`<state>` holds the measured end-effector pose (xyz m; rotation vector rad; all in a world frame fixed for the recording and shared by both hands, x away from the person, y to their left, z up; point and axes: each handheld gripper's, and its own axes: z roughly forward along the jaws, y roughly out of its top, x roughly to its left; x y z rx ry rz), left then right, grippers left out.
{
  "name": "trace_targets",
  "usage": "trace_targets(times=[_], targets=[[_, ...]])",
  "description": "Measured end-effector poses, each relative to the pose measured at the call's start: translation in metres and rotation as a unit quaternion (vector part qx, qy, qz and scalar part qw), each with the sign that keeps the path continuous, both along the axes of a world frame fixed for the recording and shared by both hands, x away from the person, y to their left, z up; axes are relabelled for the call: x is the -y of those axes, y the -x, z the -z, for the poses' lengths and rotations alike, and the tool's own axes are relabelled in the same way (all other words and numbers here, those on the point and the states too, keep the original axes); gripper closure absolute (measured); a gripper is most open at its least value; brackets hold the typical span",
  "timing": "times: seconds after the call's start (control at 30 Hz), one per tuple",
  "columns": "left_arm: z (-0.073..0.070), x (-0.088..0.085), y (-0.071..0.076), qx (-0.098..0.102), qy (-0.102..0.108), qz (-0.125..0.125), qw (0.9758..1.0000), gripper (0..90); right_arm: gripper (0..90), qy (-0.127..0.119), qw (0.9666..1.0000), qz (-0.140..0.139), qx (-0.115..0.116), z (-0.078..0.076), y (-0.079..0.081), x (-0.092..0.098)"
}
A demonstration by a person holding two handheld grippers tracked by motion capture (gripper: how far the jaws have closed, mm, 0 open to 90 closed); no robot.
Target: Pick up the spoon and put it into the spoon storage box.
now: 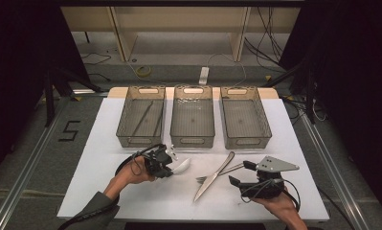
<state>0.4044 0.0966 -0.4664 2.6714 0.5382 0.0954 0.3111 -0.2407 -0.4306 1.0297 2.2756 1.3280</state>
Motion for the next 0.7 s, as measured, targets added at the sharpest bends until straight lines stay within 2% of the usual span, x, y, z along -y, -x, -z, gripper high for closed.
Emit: trace_targets(times=[0.1,0.3,0.63,0.7], targets=[[-0.001,0.001,0.001,0.004,-0.006,0.001,1.0,85.2,24.0,0.001,1.0,0.0,0.0,0.0,0.0,0.0],[-0.002,0.0,0.0,0.004,-0.002,-0.006,1.0,85.4,24.0,0.0,1.0,0.0,0.001,0.0,0.0,0.0],[-0.015,-0.007,-0.002,0.009,0.046,-0.024,0.9986,85.5,24.0,0.0,1.0,0.002,0.0,0.0,0.0,0.0],[-0.017,-0.007,-0.002,0.0,0.059,-0.029,0.9978,85.4,24.0,0.001,1.0,0.001,0.001,0.0,0.0,0.0]])
